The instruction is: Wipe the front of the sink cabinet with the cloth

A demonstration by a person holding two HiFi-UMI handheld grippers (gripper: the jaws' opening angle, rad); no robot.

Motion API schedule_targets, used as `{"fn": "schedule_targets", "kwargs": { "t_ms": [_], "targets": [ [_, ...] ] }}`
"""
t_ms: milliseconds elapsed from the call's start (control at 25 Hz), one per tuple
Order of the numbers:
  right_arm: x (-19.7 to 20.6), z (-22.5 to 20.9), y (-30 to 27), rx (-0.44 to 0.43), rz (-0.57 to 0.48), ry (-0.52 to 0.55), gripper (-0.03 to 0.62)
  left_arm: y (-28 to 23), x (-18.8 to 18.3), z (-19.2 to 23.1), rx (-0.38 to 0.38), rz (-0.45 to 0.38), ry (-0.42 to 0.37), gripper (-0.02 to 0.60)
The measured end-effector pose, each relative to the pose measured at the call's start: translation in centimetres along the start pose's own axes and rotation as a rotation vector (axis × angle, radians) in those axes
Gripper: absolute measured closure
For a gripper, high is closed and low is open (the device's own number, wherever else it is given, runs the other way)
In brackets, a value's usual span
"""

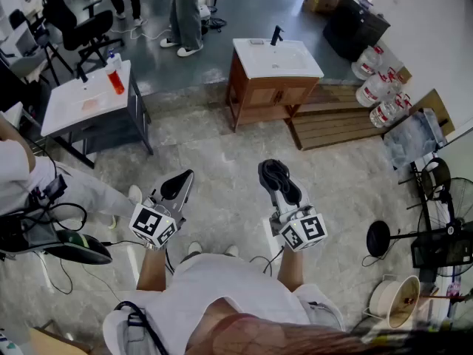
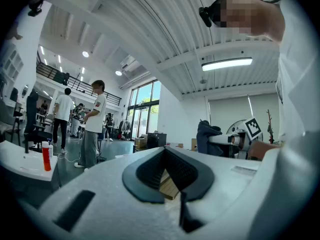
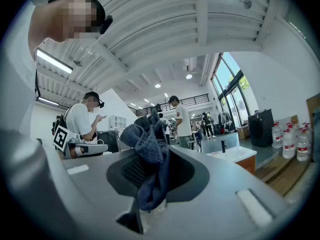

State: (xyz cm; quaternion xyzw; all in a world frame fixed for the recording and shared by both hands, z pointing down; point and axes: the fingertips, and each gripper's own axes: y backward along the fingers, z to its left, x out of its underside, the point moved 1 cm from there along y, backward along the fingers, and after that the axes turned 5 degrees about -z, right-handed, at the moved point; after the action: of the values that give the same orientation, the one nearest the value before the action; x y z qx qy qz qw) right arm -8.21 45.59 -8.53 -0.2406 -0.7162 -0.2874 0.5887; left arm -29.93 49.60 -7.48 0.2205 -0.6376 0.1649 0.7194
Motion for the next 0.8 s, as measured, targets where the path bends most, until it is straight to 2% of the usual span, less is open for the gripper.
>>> {"fn": "schedule_targets", "kwargs": {
  "t_ms": [280,800],
  "targets": [
    [0.2,0.7,-1.4,-0.022,-0.014,0.003,0.503,0.6,-0.2,0.9,-0.008,-0.005,-0.013,0.577],
    [0.2,0.0,-0.8,-0.01,-0.015,-0.033,0.5,0.1,0.5,0.4,0.003,0.014,-0.004,0.577]
  ]
}}
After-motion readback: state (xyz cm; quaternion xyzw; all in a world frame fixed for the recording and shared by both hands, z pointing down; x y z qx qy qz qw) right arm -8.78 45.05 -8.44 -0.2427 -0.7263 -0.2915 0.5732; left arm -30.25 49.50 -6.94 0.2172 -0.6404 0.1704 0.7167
